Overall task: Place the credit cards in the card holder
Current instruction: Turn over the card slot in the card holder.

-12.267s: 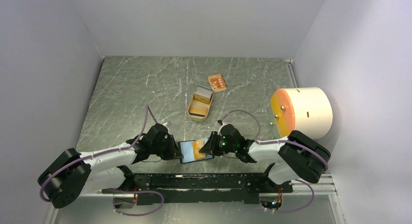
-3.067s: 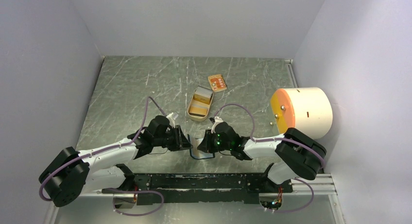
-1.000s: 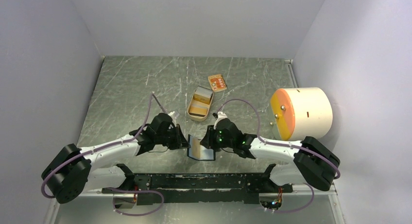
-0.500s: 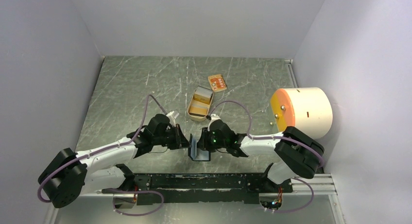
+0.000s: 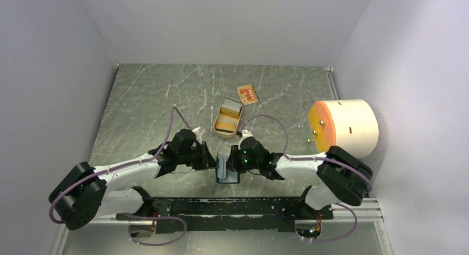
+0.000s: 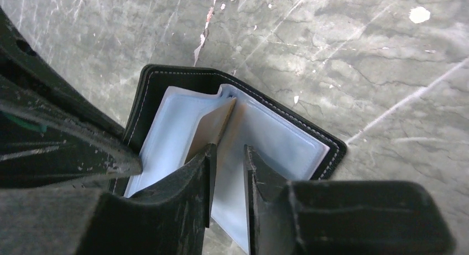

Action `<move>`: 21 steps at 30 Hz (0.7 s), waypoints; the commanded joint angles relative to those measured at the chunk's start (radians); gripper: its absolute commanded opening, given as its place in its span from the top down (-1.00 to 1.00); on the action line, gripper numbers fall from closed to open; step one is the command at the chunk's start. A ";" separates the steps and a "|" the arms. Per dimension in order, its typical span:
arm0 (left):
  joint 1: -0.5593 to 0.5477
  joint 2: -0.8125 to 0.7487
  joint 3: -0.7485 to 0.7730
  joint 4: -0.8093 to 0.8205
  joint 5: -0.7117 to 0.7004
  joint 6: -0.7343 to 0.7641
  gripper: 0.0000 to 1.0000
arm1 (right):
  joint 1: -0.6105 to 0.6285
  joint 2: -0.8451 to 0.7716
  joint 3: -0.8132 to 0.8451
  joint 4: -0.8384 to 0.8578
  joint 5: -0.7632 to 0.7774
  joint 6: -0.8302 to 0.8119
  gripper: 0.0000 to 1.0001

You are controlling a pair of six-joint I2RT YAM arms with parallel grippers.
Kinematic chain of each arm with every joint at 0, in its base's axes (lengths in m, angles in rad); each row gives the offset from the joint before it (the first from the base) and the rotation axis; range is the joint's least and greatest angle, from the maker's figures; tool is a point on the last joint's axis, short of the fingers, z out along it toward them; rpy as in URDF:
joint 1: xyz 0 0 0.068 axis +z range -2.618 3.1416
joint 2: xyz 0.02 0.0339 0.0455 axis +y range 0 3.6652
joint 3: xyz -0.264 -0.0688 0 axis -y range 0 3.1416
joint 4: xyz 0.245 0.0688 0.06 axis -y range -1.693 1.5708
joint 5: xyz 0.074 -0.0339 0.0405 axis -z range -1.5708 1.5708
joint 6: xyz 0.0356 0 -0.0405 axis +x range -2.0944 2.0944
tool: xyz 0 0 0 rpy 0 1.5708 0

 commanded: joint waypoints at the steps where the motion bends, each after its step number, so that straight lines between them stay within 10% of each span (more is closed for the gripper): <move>1: 0.000 0.007 0.010 -0.054 -0.056 0.006 0.74 | 0.005 -0.086 -0.017 -0.086 0.071 -0.031 0.37; 10: -0.001 -0.006 0.014 -0.089 -0.077 0.008 0.75 | 0.002 -0.291 0.031 -0.277 0.199 -0.061 0.13; 21: 0.003 -0.055 0.027 -0.169 -0.127 -0.004 0.64 | 0.005 -0.195 0.059 -0.180 0.077 -0.076 0.32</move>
